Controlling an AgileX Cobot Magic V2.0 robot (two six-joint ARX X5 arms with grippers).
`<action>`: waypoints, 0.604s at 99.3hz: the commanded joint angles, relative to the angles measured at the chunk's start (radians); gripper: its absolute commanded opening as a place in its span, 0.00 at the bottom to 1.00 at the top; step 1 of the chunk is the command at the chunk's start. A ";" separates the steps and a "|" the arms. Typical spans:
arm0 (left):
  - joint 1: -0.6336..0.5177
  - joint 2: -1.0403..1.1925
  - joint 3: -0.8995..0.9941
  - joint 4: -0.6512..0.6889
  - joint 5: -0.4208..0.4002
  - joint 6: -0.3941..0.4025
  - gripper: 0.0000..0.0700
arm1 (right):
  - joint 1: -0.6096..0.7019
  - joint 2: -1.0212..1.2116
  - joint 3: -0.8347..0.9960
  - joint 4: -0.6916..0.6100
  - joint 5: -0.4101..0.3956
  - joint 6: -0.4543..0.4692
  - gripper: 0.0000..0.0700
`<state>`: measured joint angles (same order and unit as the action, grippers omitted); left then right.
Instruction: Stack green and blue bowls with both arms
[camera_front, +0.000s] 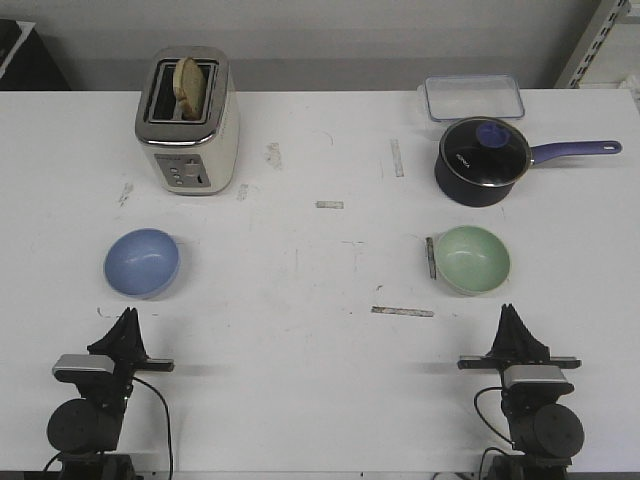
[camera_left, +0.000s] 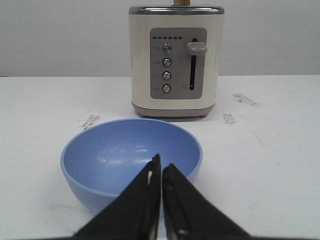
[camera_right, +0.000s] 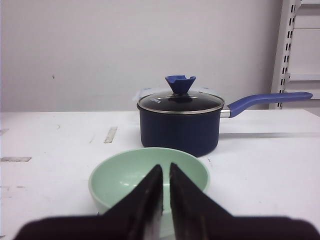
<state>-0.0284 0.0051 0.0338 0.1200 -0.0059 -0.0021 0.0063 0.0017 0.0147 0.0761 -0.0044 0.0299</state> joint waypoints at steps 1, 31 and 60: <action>0.000 -0.002 -0.021 0.014 -0.002 -0.006 0.00 | -0.001 0.000 -0.002 0.010 0.002 -0.005 0.02; 0.000 -0.002 -0.021 0.014 -0.002 -0.006 0.00 | -0.001 0.000 -0.002 0.050 0.002 -0.005 0.02; 0.000 -0.002 -0.021 0.014 -0.002 -0.006 0.00 | -0.001 0.000 -0.002 0.047 0.005 -0.005 0.02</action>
<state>-0.0284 0.0051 0.0338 0.1200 -0.0059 -0.0021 0.0063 0.0017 0.0147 0.1143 -0.0040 0.0299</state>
